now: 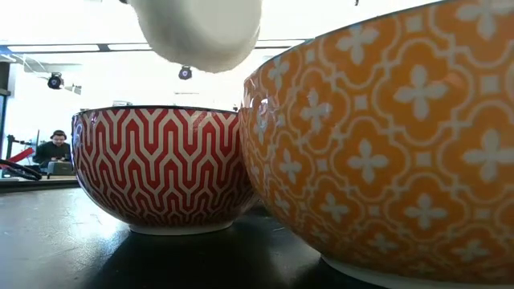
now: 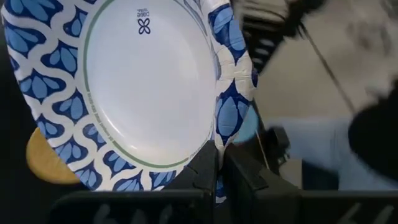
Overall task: Place and stack bowls onto a shelf
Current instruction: Stack the white bowl on top of the other white bowl on the shelf
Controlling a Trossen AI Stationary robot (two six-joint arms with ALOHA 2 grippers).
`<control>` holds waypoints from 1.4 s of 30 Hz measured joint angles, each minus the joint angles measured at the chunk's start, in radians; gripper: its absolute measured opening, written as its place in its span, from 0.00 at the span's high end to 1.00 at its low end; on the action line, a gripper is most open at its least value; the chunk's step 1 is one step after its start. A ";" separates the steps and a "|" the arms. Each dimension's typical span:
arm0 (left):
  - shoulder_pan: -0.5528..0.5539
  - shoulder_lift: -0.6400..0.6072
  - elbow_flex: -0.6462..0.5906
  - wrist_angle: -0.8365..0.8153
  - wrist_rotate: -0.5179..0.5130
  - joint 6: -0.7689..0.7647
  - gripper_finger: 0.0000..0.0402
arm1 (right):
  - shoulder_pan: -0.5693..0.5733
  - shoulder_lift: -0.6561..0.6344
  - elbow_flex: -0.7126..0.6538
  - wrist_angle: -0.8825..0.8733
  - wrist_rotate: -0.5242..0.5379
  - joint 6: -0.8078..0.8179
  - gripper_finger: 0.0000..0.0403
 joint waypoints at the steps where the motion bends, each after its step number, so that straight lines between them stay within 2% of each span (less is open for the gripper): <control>1: -0.023 0.016 0.009 0.000 0.000 0.044 1.00 | 0.018 0.003 0.000 0.016 -0.002 -0.007 0.50; 5: -0.086 0.098 0.034 0.007 0.049 0.181 1.00 | 0.081 0.004 0.000 0.096 -0.002 -0.033 0.50; 10: -0.110 0.232 0.105 0.033 0.130 0.295 1.00 | 0.142 0.004 0.000 0.216 -0.009 -0.083 0.50; 14: -0.111 0.343 0.215 -0.019 0.132 0.393 1.00 | 0.175 0.023 0.000 0.273 -0.074 -0.132 0.50; 21: -0.111 0.487 0.421 -0.155 0.131 0.506 1.00 | 0.219 0.082 0.000 0.292 -0.081 -0.158 0.50; 28: -0.111 0.518 0.476 -0.147 0.089 0.539 1.00 | 0.254 0.167 0.000 0.292 -0.199 -0.169 0.50; 38: -0.111 0.519 0.473 -0.086 0.087 0.565 1.00 | 0.268 0.206 0.000 0.326 -0.204 -0.213 0.50; 42: -0.111 0.519 0.473 -0.082 0.087 0.565 1.00 | 0.267 0.202 0.000 0.326 -0.204 -0.199 0.55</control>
